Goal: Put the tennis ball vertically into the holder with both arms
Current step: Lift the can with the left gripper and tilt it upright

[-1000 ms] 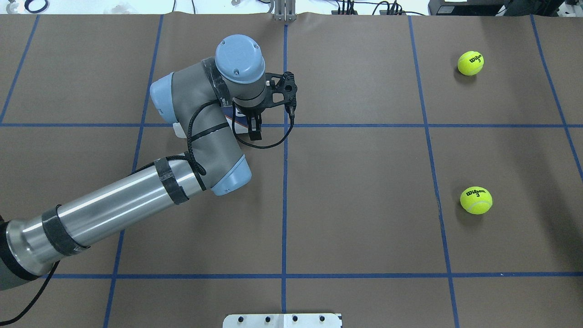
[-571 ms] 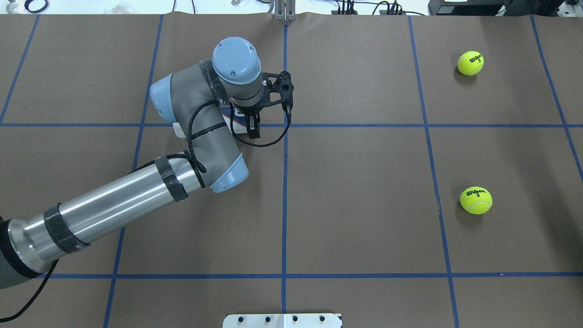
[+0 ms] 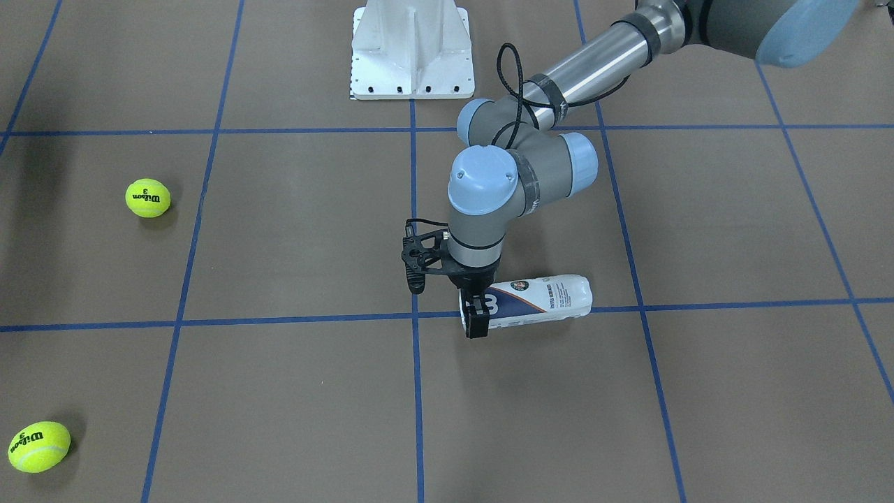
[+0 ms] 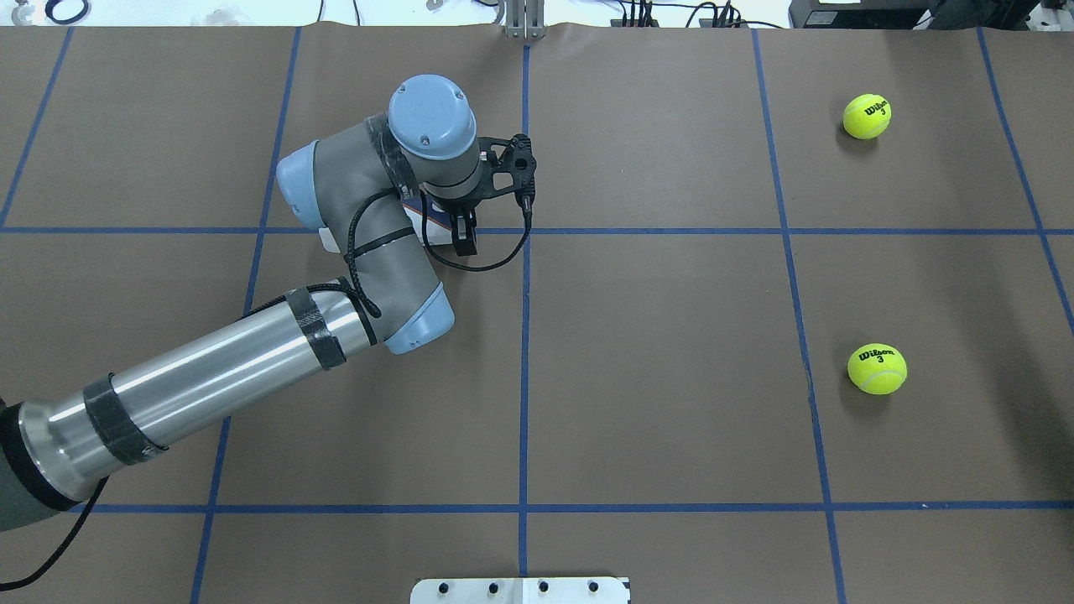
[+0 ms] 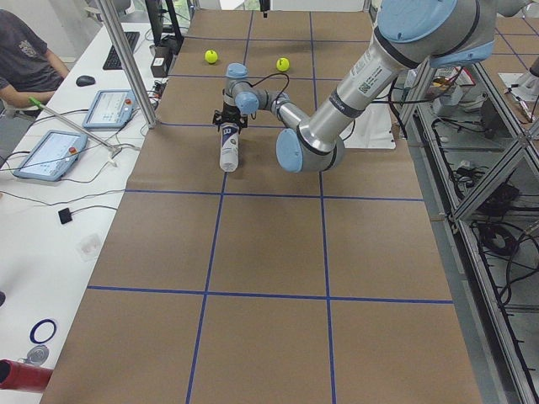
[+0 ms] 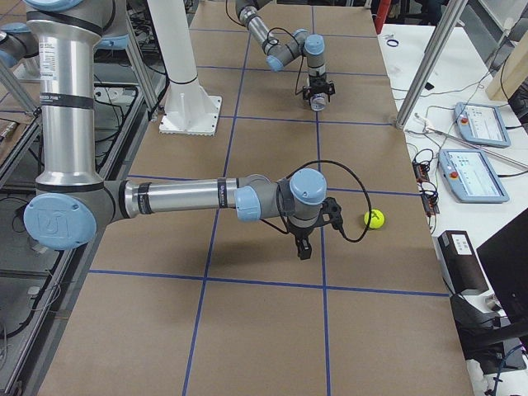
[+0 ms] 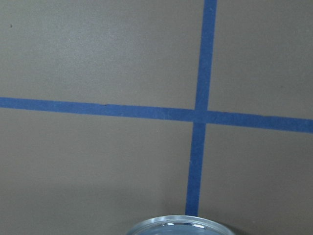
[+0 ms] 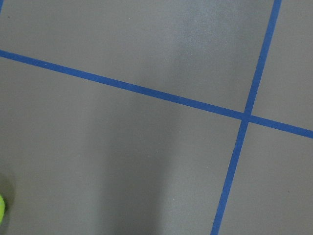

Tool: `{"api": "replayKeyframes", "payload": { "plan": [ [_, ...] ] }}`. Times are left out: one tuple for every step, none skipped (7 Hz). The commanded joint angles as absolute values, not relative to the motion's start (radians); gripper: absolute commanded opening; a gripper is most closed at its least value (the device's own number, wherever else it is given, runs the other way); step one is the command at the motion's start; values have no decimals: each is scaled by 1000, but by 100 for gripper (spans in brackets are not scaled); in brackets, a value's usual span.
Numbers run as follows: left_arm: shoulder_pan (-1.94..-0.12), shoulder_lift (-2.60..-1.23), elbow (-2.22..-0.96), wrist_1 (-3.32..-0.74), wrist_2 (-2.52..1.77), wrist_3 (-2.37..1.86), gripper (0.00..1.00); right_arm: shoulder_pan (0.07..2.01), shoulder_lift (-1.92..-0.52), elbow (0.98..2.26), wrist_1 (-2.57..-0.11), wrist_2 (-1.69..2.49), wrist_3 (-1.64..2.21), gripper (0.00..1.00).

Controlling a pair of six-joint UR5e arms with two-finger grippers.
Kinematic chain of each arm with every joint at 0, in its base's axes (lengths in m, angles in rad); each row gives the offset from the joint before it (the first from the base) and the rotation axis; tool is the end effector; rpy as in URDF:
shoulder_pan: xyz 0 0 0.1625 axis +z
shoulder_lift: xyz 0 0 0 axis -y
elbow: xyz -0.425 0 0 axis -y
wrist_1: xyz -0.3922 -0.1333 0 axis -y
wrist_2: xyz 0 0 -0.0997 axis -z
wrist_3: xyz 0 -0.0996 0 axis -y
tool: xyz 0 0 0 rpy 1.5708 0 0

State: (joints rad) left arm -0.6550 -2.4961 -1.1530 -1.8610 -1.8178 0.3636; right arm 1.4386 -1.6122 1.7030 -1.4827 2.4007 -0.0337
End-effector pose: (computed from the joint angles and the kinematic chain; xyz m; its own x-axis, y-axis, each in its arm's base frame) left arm 0.5847 -0.5865 0.2237 0.2254 0.9696 0.0950 -0.6783 0.0862 0.7297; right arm -0.0044 -0.4867 0.6000 0.6470 -0.2519 0.7197 0.1516 0.9675 0.2023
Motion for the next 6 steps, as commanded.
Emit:
{"api": "replayKeyframes", "payload": {
  "plan": [
    [-653,-2497,-1146,-1868,-1818,362,97,1437,-1612,1703,-1483,2401,-34,100],
    [-653,-2497,-1138,-1870,-1818,362,96,1437,-1611,1703,-1483,2401,-34,100],
    [-653,-2497,-1138,-1871,-1818,364,95,1436,-1611,1703,-1483,2401,-34,100],
    [-653,-2497,-1138,-1881,-1818,362,92,1436,-1611,1703,-1482,2401,-34,100],
    [-653,-2497,-1138,-1882,-1818,351,86,1436,-1611,1701,-1483,2401,-34,100],
    [-653,-2497,-1138,-1887,-1818,335,81,1436,-1606,1701,-1483,2401,-34,100]
  ]
}}
